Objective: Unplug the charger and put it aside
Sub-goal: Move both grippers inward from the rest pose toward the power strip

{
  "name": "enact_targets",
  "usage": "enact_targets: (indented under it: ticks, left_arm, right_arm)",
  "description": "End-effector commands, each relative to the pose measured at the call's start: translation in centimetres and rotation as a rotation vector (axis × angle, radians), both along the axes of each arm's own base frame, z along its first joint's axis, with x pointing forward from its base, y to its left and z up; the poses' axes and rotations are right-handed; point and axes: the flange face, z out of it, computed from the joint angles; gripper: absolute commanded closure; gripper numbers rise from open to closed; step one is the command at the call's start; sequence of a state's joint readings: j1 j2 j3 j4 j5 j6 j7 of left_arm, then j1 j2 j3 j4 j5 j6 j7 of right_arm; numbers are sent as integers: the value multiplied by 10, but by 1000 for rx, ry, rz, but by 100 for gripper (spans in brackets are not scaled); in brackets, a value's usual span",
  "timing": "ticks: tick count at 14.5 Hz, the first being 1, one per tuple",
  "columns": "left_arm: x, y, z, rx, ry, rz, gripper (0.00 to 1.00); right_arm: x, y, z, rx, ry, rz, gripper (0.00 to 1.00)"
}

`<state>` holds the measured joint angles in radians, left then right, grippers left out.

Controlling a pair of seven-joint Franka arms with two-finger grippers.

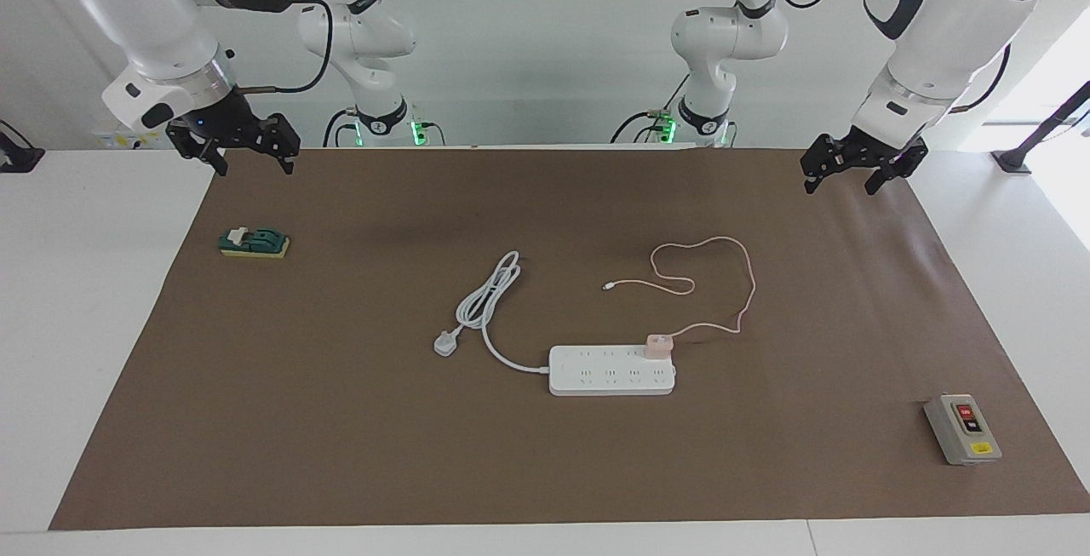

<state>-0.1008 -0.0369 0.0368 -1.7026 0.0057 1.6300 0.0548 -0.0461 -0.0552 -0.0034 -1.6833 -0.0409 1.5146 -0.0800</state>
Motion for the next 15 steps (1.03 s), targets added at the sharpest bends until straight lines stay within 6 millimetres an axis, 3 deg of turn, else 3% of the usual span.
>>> enact_targets:
  ticks: [1,7,9,14,15]
  left_arm:
    - [-2,-1,-1,-4,8,-2,0]
    - [-1,-1,-1,-4,4,6,0]
    - [0,-5,0,-2,-7,100,0]
    - [7,-61,-6,-8,-61,369,0]
    - [11,-75,-17,-3,-51,438,0]
  right_arm:
    - [-3,0,3,22,-4,6,0]
    - [-4,-9,3,23,4,-5,0]
    - [-5,-9,3,22,15,-3,0]
    - [-10,-2,-8,20,24,-41,0]
    - [-10,2,-12,14,6,-84,0]
